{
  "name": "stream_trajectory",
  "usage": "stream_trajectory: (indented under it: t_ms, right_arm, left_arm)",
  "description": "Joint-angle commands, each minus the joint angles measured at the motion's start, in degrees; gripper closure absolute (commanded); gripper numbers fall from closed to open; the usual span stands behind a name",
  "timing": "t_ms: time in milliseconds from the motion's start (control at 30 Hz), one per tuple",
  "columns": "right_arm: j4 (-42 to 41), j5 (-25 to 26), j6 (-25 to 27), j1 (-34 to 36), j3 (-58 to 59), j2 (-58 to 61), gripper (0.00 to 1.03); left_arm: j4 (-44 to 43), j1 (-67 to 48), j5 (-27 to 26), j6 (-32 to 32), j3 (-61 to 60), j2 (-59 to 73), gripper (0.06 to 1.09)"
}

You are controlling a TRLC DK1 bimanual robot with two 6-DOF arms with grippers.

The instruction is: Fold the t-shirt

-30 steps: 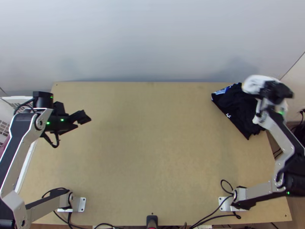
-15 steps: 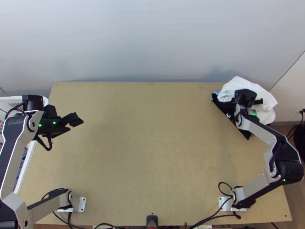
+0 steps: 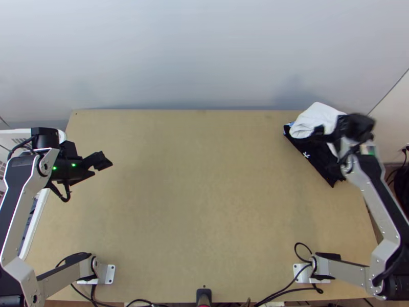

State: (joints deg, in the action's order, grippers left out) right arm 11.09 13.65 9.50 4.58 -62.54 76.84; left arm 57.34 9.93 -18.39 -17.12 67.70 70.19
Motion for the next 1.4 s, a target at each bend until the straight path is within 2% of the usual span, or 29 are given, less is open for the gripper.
stream_trajectory:
  t_ms: [0,133,267,367,433,600,733,1000,1233,1367]
  right_arm:
    - [2.4,-7.8,-8.4,7.4,-12.1,6.4,0.04]
    - [-3.9,-7.8,-10.5,9.5,-18.8,19.8,0.04]
    - [-4.1,-7.8,-12.4,10.3,-25.1,31.0,0.04]
    - [-4.1,-7.8,-12.5,10.6,-22.5,34.4,0.04]
    - [-4.1,-7.8,-12.4,10.5,-16.3,33.5,0.04]
    - [-15.6,-7.7,-11.3,11.6,1.7,32.3,0.04]
    - [-17.3,-7.8,-11.3,11.7,6.6,29.2,0.05]
    - [-15.6,-8.4,-11.4,9.9,2.3,19.4,0.04]
    - [-14.5,-8.6,-11.4,9.9,-2.3,12.1,0.04]
    - [-14.3,-8.2,-11.4,6.8,-0.8,3.9,0.04]
  left_arm:
    - [0.1,-0.7,0.1,-0.5,-1.4,-1.2,0.11]
    - [0.5,-0.7,0.2,-0.4,-1.7,-1.7,0.11]
    - [0.7,-0.7,0.6,-0.1,-1.6,-1.7,0.11]
    - [0.7,-0.7,0.8,-0.1,-1.6,-1.3,0.11]
    - [0.7,-0.7,0.9,-0.3,-1.5,-1.1,0.11]
    - [0.6,-1.0,1.2,-0.5,-2.8,-1.0,0.11]
    - [0.5,-2.5,2.1,-1.1,-2.4,-1.1,0.11]
    - [-0.2,-2.1,3.3,-1.2,-0.8,-3.6,0.11]
    - [-6.0,-2.5,10.0,-0.3,-0.7,-10.9,0.1]
    - [-7.1,-2.6,13.0,0.5,-1.6,-15.1,0.1]
